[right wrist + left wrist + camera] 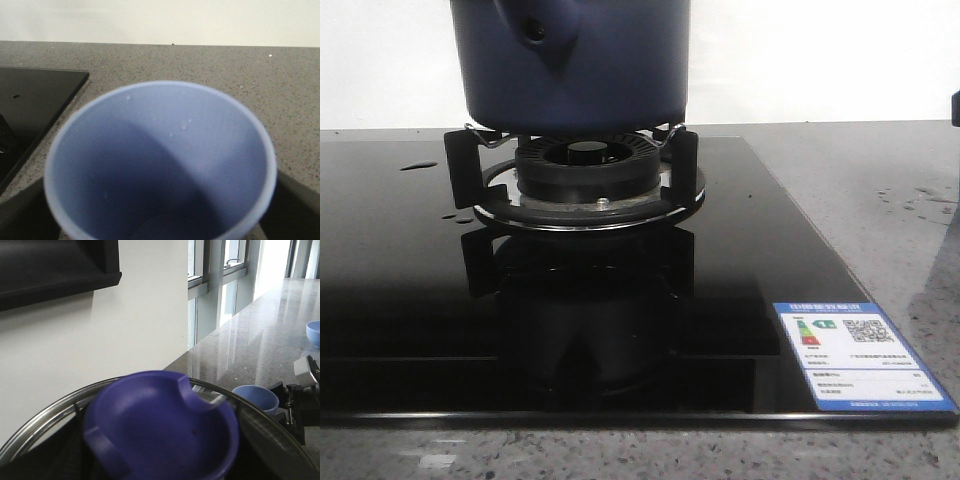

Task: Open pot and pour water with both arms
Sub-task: 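Turn the cup upright and set it on the counter with the right gripper, then lower the glass lid back onto the pot with the left gripper and release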

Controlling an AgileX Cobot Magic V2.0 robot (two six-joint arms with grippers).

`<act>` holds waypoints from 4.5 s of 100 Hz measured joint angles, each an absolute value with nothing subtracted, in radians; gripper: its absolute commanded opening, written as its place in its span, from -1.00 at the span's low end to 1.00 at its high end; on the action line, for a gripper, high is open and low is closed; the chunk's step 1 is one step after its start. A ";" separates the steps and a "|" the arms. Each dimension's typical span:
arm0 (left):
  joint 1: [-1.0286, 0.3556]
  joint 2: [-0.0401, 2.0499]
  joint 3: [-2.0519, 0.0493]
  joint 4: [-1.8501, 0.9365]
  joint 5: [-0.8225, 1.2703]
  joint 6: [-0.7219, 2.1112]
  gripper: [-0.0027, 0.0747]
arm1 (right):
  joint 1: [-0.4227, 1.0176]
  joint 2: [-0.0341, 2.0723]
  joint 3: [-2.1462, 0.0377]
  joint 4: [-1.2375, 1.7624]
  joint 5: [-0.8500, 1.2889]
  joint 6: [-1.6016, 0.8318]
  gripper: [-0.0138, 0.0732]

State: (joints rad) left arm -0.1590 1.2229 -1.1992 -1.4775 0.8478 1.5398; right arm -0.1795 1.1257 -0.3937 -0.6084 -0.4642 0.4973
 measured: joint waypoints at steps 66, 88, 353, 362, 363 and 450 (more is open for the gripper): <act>-0.268 1.399 -1.199 -1.484 0.797 1.647 -0.25 | -0.130 0.535 -0.394 -0.611 -0.196 0.498 0.80; -0.284 1.492 -1.199 -1.533 0.770 1.688 -0.25 | -0.041 0.452 -0.394 -0.611 -0.120 0.545 -0.11; -0.286 1.547 -1.196 -1.758 0.756 1.875 0.78 | 0.031 0.385 -0.394 -0.604 -0.092 0.562 -0.84; -0.286 1.496 -1.196 -1.764 0.737 1.875 0.67 | 0.031 0.385 -0.394 -0.604 -0.091 0.562 -0.84; -0.286 1.491 -1.196 -1.765 0.734 1.875 0.65 | 0.031 0.385 -0.394 -0.604 -0.091 0.562 -0.84; -0.241 0.456 -0.356 -1.769 0.313 1.761 -0.98 | 0.290 0.220 -0.239 -0.603 0.011 0.563 -0.85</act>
State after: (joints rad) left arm -0.2405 0.4563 -0.3560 -1.7694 0.3127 1.7608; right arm 0.2904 0.2203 -0.2389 -0.6027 0.0113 0.5628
